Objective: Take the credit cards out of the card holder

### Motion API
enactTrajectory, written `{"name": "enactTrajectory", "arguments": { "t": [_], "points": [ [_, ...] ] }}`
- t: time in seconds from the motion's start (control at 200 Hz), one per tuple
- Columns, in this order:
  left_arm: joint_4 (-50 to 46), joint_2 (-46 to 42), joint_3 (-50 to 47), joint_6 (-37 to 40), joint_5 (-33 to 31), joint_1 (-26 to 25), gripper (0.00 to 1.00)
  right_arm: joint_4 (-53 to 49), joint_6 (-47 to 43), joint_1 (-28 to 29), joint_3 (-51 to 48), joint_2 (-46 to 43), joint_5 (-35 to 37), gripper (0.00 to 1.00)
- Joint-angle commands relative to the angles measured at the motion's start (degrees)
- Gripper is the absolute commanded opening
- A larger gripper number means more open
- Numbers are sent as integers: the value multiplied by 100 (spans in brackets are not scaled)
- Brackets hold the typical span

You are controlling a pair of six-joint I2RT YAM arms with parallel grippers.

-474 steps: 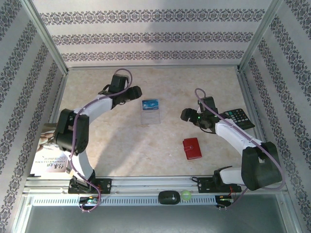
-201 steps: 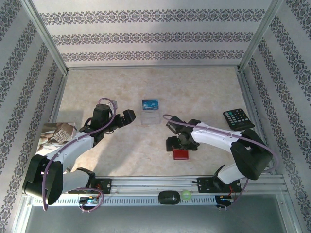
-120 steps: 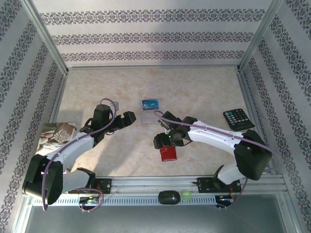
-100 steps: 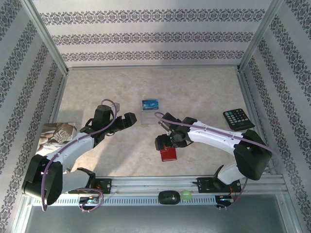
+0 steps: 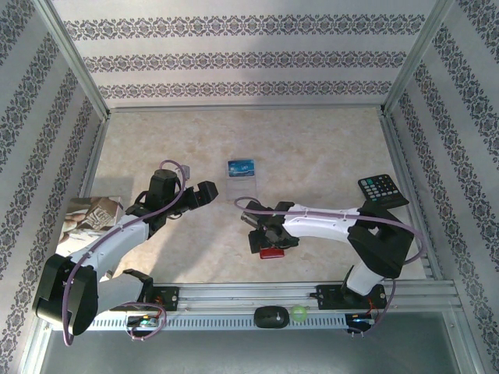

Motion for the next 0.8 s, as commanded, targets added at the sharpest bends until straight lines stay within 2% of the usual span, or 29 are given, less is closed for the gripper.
{"name": "enactTrajectory", "arguments": {
  "t": [0.0, 0.145, 0.315, 0.39, 0.505, 0.62, 0.675, 0.704, 0.729, 0.789, 0.794],
  "points": [
    [-144, -132, 55, 126, -117, -61, 94, 6, -563, -77, 155, 271, 100, 86],
    [-255, -169, 103, 177, -133, -61, 95, -82, -1684, -78, 422, 390, -327, 69],
    [-412, -308, 121, 241, -206, -54, 95, -544, -3162, 179, 921, 195, -814, 69],
    [-464, -385, 100, 274, -275, -51, 95, -835, -3471, 260, 1147, 398, -833, 75],
    [-559, -448, 117, 288, -307, -46, 95, -836, -3281, 345, 1231, 696, -416, 88],
    [-659, -562, 100, 286, -405, -39, 95, -523, -2496, 345, 1137, 296, 141, 90],
    [-711, -654, 74, 275, -512, -32, 96, -236, -2052, 349, 972, -142, 116, 89],
    [-717, -707, 54, 270, -562, -24, 96, 7, -1842, 354, 847, -402, -83, 87],
    [-737, -738, 56, 269, -611, -28, 95, 172, -1682, 354, 740, -595, -283, 81],
    [-798, -814, 71, 271, -726, -4, 95, 415, -1416, 375, 559, -826, -945, 53],
    [-804, -826, 72, 279, -734, 1, 95, 415, -1416, 375, 559, -826, -945, 53]
  ]
}}
